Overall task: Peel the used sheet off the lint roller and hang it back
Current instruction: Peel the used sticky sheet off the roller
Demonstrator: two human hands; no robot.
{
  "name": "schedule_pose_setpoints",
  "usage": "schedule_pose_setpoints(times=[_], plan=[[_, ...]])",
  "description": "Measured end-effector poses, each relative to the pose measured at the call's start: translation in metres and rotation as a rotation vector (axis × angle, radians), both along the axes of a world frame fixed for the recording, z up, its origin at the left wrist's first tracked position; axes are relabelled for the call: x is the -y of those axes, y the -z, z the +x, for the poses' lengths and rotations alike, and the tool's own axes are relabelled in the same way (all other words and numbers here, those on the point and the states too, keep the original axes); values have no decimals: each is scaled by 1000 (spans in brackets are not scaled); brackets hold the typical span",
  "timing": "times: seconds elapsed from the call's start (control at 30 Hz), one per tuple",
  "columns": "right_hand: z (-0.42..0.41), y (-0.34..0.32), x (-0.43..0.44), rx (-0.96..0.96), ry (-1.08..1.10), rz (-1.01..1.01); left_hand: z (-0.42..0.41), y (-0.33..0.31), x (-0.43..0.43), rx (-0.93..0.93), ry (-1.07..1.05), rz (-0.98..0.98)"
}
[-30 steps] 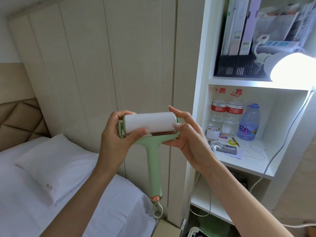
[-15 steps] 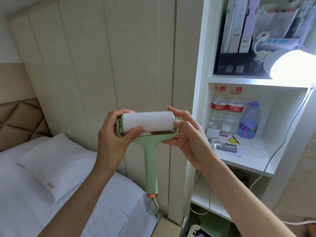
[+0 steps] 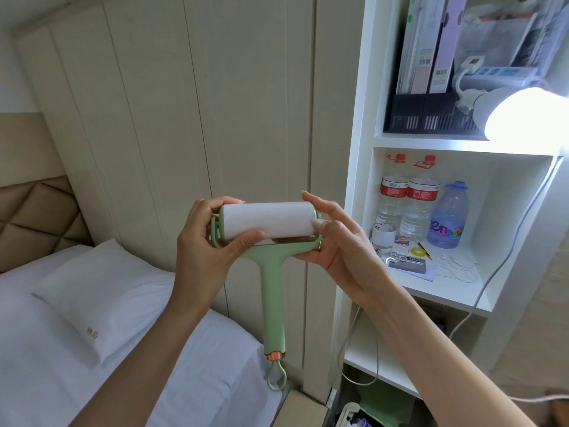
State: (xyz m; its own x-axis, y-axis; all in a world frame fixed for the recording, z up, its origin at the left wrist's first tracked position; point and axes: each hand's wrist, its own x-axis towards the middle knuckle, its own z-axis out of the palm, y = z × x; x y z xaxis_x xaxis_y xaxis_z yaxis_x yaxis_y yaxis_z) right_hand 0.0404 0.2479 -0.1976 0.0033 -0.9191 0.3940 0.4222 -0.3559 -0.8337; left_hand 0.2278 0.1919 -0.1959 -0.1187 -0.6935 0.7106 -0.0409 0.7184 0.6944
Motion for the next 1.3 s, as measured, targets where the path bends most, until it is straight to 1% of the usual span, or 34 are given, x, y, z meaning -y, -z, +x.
schedule_pose_setpoints(times=[0.23, 0.4, 0.6, 0.73, 0.8, 0.83, 0.9, 1.0, 1.07, 1.17, 1.3], plan=[[-3, 2, 0, -12, -27, -18, -2, 0, 1, -9, 18, 8], [-6, 1, -1, -1, -125, -15, -2, 1, 2, 6, 13, -2], [0, -2, 0, 8, -1, 32, -3, 0, -1, 20, -16, -44], [-2, -1, 0, -16, -31, 14, -2, -1, -2, 21, -24, -27], [-1, 0, -1, -88, -39, -22, -2, 0, -2, -22, -23, 28], [0, 1, -3, -155, 1, -42, -3, 0, -2, -53, -15, 62], [5, 5, -4, -259, 175, -102, -4, 0, -2, -96, 7, 108], [10, 10, -3, -326, 520, -262, -4, -1, -2, -129, 14, 142], [9, 10, -2, -391, 662, -352, -2, -1, -2, -136, 20, 157], [7, 10, -1, -455, 738, -400, -2, -1, -3, -124, 33, 162], [6, 12, 1, -468, 767, -402, -5, 1, -4, -118, 40, 167]])
